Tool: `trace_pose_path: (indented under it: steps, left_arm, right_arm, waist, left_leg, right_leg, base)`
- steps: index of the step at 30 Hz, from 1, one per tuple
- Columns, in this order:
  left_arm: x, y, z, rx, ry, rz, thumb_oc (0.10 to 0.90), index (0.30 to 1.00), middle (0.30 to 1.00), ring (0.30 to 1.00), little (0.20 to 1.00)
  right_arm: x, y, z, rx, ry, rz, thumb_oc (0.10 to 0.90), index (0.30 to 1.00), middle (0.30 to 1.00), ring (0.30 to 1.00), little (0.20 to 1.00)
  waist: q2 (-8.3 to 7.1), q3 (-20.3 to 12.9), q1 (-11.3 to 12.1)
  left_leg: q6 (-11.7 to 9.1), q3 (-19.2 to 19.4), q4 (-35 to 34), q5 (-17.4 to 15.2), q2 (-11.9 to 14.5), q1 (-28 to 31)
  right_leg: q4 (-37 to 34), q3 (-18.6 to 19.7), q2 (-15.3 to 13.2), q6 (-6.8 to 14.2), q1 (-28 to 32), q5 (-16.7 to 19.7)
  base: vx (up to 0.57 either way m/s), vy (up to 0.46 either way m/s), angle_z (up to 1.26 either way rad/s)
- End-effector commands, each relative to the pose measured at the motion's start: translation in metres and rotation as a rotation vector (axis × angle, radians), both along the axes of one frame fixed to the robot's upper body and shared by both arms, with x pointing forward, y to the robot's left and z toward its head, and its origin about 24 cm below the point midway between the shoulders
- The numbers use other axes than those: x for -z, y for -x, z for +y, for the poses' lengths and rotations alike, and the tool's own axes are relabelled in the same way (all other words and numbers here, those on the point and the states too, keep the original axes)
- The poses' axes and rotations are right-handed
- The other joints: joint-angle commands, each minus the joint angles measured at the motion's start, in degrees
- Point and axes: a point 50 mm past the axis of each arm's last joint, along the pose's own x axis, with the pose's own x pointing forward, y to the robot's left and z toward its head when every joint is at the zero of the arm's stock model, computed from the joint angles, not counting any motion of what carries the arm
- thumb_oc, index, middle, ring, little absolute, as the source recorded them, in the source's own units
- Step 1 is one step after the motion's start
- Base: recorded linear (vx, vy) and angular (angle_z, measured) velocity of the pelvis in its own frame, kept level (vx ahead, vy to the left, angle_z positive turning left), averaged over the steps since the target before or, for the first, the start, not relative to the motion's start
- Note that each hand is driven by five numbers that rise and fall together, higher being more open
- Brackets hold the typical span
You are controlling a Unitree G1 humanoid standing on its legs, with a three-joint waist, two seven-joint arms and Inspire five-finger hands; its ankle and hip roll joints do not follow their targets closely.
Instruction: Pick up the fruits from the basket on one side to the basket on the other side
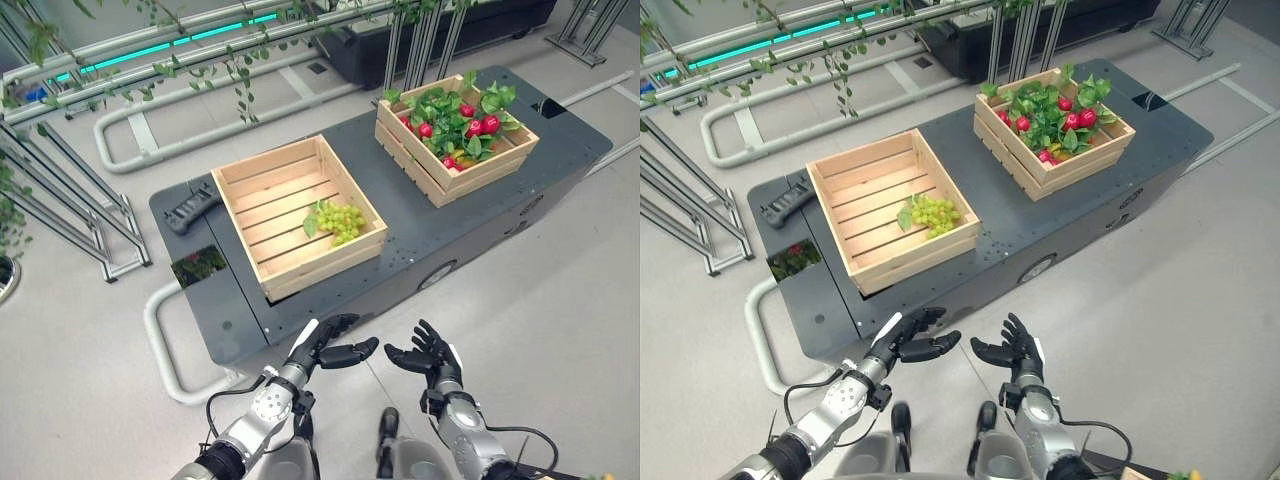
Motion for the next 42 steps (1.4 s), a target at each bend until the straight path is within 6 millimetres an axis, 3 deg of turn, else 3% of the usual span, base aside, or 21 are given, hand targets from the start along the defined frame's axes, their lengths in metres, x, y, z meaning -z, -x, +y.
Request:
trace_pose_path:
  steps: [1, 13, 14, 16, 17, 18, 20, 22, 23, 25, 26, 28, 31, 33, 34, 35, 36, 37, 39, 42]
  left_arm:
    - [-0.037, -0.016, -0.008, 0.019, 0.092, -0.185, 0.8, 0.9, 0.9, 0.9, 0.9]
    - [-0.043, -0.014, -0.006, 0.042, 0.069, -0.23, 0.8, 0.9, 0.9, 0.9, 0.9]
    - [-0.047, -0.017, -0.004, 0.041, 0.078, -0.247, 0.8, 0.9, 0.9, 0.9, 0.9]
    - [-0.051, -0.018, -0.003, 0.045, 0.088, -0.264, 0.8, 0.9, 0.9, 0.9, 0.9]
    - [-0.056, -0.019, -0.003, 0.051, 0.093, -0.287, 0.8, 0.9, 0.9, 0.9, 0.9]
    - [-0.06, -0.02, -0.002, 0.058, 0.093, -0.306, 0.8, 0.9, 0.9, 0.9, 0.9]
    - [-0.065, -0.022, -0.002, 0.067, 0.087, -0.327, 0.8, 0.9, 0.9, 0.9, 0.9]
    - [-0.077, -0.028, -0.001, 0.074, 0.078, -0.378, 0.8, 0.9, 0.9, 0.9, 0.9]
    - [-0.096, -0.038, -0.005, 0.079, 0.07, -0.468, 0.8, 0.9, 0.9, 0.9, 0.9]
    - [-0.104, -0.043, -0.006, 0.076, 0.075, -0.507, 0.8, 0.9, 0.9, 0.9, 0.9]
    - [-0.101, -0.043, -0.006, 0.064, 0.075, -0.501, 0.8, 0.9, 0.9, 0.9, 0.9]
    - [-0.097, -0.041, -0.005, 0.043, 0.07, -0.479, 0.8, 0.9, 0.9, 0.9, 0.9]
    - [-0.089, -0.033, -0.001, 0.035, 0.086, -0.445, 0.8, 0.9, 0.9, 0.9, 0.9]
    - [-0.086, -0.03, -0.004, 0.041, 0.092, -0.44, 0.8, 0.9, 0.9, 0.9, 0.9]
    - [-0.086, -0.03, -0.008, 0.05, 0.087, -0.458, 0.8, 0.9, 0.9, 0.9, 0.9]
    - [-0.088, -0.032, -0.015, 0.06, 0.098, -0.488, 0.8, 0.9, 0.9, 0.9, 0.9]
    - [-0.089, -0.032, -0.015, 0.062, 0.1, -0.491, 0.8, 0.9, 0.9, 0.9, 0.9]
    - [-0.09, -0.033, -0.019, 0.077, 0.098, -0.5, 0.8, 0.9, 0.9, 0.9, 0.9]
    - [-0.091, -0.033, -0.019, 0.096, 0.064, -0.522, 0.8, 0.9, 0.9, 0.9, 0.9]
    - [-0.105, -0.037, -0.012, 0.089, 0.062, -0.57, 0.8, 0.9, 0.9, 0.9, 0.9]
  right_arm:
    - [-0.033, -0.027, 0.01, 0.003, -0.024, -0.215, 0.8, 0.9, 0.9, 0.9, 0.9]
    - [-0.033, -0.03, 0.017, -0.001, 0.001, -0.189, 0.8, 0.9, 0.9, 0.9, 0.9]
    - [-0.034, -0.031, 0.016, 0.002, 0.007, -0.19, 0.8, 0.9, 0.9, 0.9, 0.9]
    - [-0.035, -0.031, 0.015, 0.004, 0.012, -0.198, 0.8, 0.9, 0.9, 0.9, 0.9]
    - [-0.037, -0.031, 0.013, 0.006, 0.02, -0.213, 0.8, 0.9, 0.9, 0.9, 0.9]
    - [-0.038, -0.031, 0.009, 0.015, 0.024, -0.217, 0.8, 0.9, 0.9, 0.9, 0.9]
    - [-0.036, -0.03, 0.004, 0.035, 0.021, -0.207, 0.8, 0.9, 0.9, 0.9, 0.9]
    - [-0.038, -0.032, 0.002, 0.044, 0.029, -0.22, 0.8, 0.9, 0.9, 0.9, 0.9]
    - [-0.045, -0.043, 0.001, 0.042, 0.047, -0.261, 0.8, 0.9, 0.9, 0.9, 0.9]
    - [-0.048, -0.05, -0.001, 0.043, 0.059, -0.274, 0.8, 0.9, 0.9, 0.9, 0.9]
    - [-0.045, -0.051, -0.002, 0.043, 0.079, -0.25, 0.8, 0.9, 0.9, 0.9, 0.9]
    - [-0.045, -0.049, 0.001, 0.036, 0.061, -0.24, 0.8, 0.9, 0.9, 0.9, 0.9]
    - [-0.044, -0.04, 0.002, -0.018, 0.09, -0.233, 0.8, 0.9, 0.9, 0.9, 0.9]
    - [-0.041, -0.037, -0.003, -0.017, 0.096, -0.206, 0.8, 0.9, 0.9, 0.9, 0.9]
    - [-0.041, -0.037, -0.009, -0.01, 0.105, -0.206, 0.8, 0.9, 0.9, 0.9, 0.9]
    - [-0.041, -0.04, -0.014, 0.0, 0.104, -0.22, 0.8, 0.9, 0.9, 0.9, 0.9]
    - [-0.042, -0.04, -0.015, 0.0, 0.104, -0.222, 0.8, 0.9, 0.9, 0.9, 0.9]
    - [-0.042, -0.042, -0.017, -0.002, 0.121, -0.233, 0.8, 0.9, 0.9, 0.9, 0.9]
    - [-0.04, -0.039, -0.017, 0.011, 0.098, -0.224, 0.8, 0.9, 0.9, 0.9, 0.9]
    - [-0.034, -0.029, -0.014, 0.003, 0.073, -0.2, 0.8, 0.9, 0.9, 0.9, 0.9]
  waist:
    - [0.11, -3.76, 1.5]
    - [0.39, -3.88, 2.09]
    - [0.8, -3.53, 2.35]
    - [1.19, -2.93, 2.1]
    - [2.05, -1.7, 1.69]
    - [2.35, -0.49, 1.05]
    - [2.05, 0.51, -0.01]
    - [1.78, 1.56, -1.2]
    - [1.37, 2.79, -1.98]
    - [1.3, 3.15, -2.23]
    - [1.37, 2.59, -2.25]
    - [1.13, 2.06, -2.21]
    - [-0.55, 1.1, -2.43]
    - [-1.32, 1.84, -1.91]
    - [-1.35, 3.27, -0.99]
    - [-0.05, 4.83, -0.1]
    - [-0.01, 5.1, 0.04]
    - [0.43, 5.48, 0.0]
    - [0.36, 5.3, -0.14]
    - [0.41, 4.21, -0.48]
  left_leg:
    - [-3.04, -2.1, -0.54, -0.56, 0.51, -1.79]
    - [-0.58, -1.65, -0.41, -1.99, -0.74, -1.19]
    - [0.41, -0.84, 0.41, -1.8, -0.94, -2.13]
    - [1.18, -0.35, 0.93, -1.68, -1.13, -2.56]
    - [1.65, -0.27, 1.5, -2.02, -0.84, -2.8]
    - [1.64, -0.66, 1.8, -2.36, -0.8, -2.54]
    - [1.14, -1.79, 1.54, -2.66, -1.04, -1.78]
    - [0.28, -3.8, 1.13, -3.08, -0.83, -1.16]
    - [-0.25, -4.65, 0.33, -4.28, -0.99, -1.13]
    - [-0.47, -4.52, -0.28, -4.92, -0.82, -0.95]
    - [-0.46, -5.17, -0.18, -4.72, -0.39, -1.37]
    - [-0.76, -5.08, 0.66, -4.2, 0.49, -1.21]
    - [-2.2, -3.35, 8.46, -6.1, 1.75, -2.32]
    - [-3.22, -4.41, 18.5, -3.81, 2.37, -7.78]
    - [-3.7, -6.96, 22.39, -0.84, 1.69, -12.7]
    - [-4.98, -7.37, 16.24, 2.15, 2.63, -14.75]
    - [-5.07, -7.18, 15.26, 2.46, 2.68, -14.34]
    - [-4.52, -5.41, 8.97, 1.73, 3.67, -12.75]
    - [-3.9, -6.84, 6.37, 1.08, 2.76, -10.63]
    - [-3.8, -6.02, 1.82, 0.65, 2.71, -6.83]
  right_leg:
    - [-4.12, -1.29, -0.03, 0.25, 6.31, 0.13]
    - [0.05, -0.41, -2.0, 1.5, 5.4, -1.34]
    - [7.66, -0.32, -2.32, 1.85, 4.17, -3.32]
    - [15.81, 0.32, -3.19, 2.47, 0.75, -2.12]
    - [25.75, 1.4, -4.3, 2.74, -4.55, 0.0]
    - [28.89, 2.62, -4.35, 2.56, -7.57, 1.34]
    - [26.2, 4.59, -3.31, 2.48, -9.33, 2.4]
    - [18.1, 6.01, -2.87, 1.83, -9.45, 2.14]
    - [7.74, 7.34, -3.69, 2.09, -10.69, 4.77]
    - [2.61, 7.63, -3.92, 2.88, -10.34, 6.52]
    - [1.91, 9.16, -2.81, 2.91, -8.52, 5.08]
    - [2.33, 8.76, -2.08, 2.7, -6.99, 4.0]
    - [1.64, 6.18, -2.2, 1.39, -4.54, 3.24]
    - [1.4, 6.15, -1.53, -0.3, -2.87, 2.43]
    - [1.47, 7.26, -0.6, -1.36, -1.56, 1.65]
    - [1.27, 7.57, 0.36, -1.11, -0.16, 0.7]
    - [1.24, 7.66, 0.33, -1.07, 0.1, 0.61]
    - [0.89, 6.92, -0.23, -0.55, 0.6, -0.08]
    - [0.89, 7.02, -0.73, 0.06, 0.47, -0.13]
    - [-0.25, 4.51, -1.82, 1.12, 0.42, 0.24]
  base:
    - [0.05, 0.026, 0.19]
    - [0.05, 0.084, 0.08]
    - [0.0, 0.169, 0.0]
    - [-0.02, 0.151, -0.09]
    - [0.0, 0.109, -0.25]
    - [0.06, 0.058, -0.27]
    - [0.14, -0.097, -0.06]
    - [0.08, -0.274, 0.22]
    - [-0.01, -0.342, 0.46]
    - [0.02, -0.286, 0.43]
    - [0.12, -0.265, 0.46]
    - [0.19, -0.247, 0.58]
    - [0.19, -0.173, 0.21]
    - [0.11, -0.097, -0.04]
    - [0.07, 0.073, 0.06]
    - [0.05, 0.103, 0.09]
    - [0.09, 0.186, -0.17]
    - [0.12, 0.126, -0.24]
    - [0.11, 0.091, -0.27]
    - [0.12, 0.03, -0.28]
